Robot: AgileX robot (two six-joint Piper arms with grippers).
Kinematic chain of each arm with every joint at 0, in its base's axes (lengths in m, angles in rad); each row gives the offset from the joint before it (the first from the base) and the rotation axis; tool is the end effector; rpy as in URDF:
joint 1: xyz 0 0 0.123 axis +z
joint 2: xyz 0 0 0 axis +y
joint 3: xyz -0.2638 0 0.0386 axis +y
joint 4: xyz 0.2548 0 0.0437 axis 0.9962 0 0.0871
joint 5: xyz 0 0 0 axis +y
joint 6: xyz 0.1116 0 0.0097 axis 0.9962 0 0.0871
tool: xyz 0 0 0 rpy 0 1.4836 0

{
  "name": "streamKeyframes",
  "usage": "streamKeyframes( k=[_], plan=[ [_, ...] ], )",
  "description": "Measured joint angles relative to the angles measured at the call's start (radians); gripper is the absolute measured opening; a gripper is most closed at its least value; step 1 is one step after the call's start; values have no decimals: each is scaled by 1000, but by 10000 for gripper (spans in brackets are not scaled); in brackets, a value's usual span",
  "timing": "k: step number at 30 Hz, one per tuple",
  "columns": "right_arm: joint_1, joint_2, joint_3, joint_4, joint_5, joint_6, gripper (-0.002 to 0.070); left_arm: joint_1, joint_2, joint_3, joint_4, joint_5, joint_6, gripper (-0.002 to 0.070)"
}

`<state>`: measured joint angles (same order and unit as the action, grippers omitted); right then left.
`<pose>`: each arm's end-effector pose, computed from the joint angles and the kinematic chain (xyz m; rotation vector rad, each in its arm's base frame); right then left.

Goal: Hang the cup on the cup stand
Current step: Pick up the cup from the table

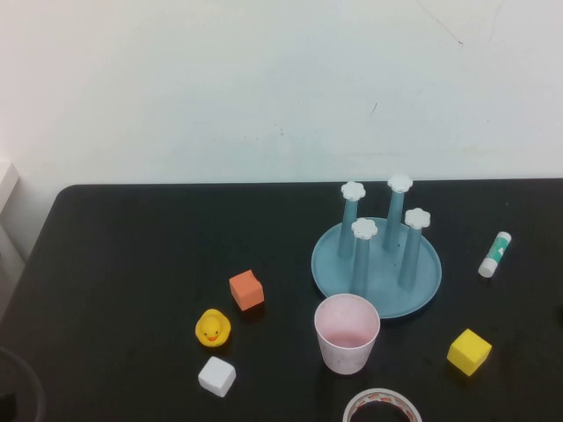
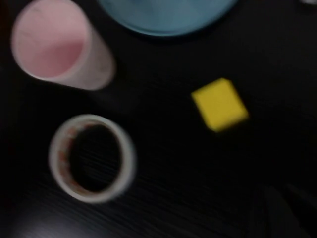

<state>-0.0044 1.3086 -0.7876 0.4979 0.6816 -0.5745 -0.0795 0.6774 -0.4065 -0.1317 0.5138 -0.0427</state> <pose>0.2646 0.0326 0.2060 -0.3249 2.5627 0.3347 0.1607 -0.0201 0.2208 -0.0542 2.2699 -0.1987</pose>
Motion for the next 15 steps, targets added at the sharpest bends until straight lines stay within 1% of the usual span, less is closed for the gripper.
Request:
streamKeyframes(
  k=[2, 7, 9, 10, 12, 15],
  plan=[
    [29, 99, -34, 111, -12, -86, 83, 0, 2, 0, 2, 0, 8, -1],
    [171, 318, -128, 360, -28, -252, 286, 0, 2, 0, 3, -3, 13, -1],
    [232, 378, -164, 435, -51, -304, 352, 0, 2, 0, -7, -4, 15, -1],
    [264, 408, -184, 459, -73, -318, 375, 0, 2, 0, -15, -6, 15, -1],
    [317, 455, -222, 480, -127, -332, 398, 0, 2, 0, -33, -6, 22, -1],
    [372, 526, -269, 492, -220, -341, 412, 0, 2, 0, -49, -8, 29, -1]
  ],
)
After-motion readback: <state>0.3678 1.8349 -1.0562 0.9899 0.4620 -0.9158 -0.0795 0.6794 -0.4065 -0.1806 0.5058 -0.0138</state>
